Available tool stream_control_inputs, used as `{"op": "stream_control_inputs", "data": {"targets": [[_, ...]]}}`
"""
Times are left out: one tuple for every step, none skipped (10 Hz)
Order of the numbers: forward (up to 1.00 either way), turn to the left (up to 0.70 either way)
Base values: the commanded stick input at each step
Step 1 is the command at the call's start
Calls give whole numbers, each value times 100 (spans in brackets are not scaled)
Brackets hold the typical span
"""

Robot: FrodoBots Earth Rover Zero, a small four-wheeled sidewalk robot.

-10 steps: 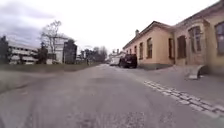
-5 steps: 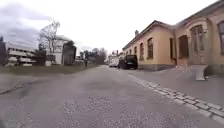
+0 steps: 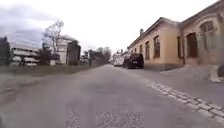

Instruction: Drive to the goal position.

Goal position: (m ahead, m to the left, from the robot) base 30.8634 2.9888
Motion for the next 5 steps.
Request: {"op": "stream_control_inputs", "data": {"targets": [[100,0],[100,0],[100,0],[100,0],[100,0]]}}
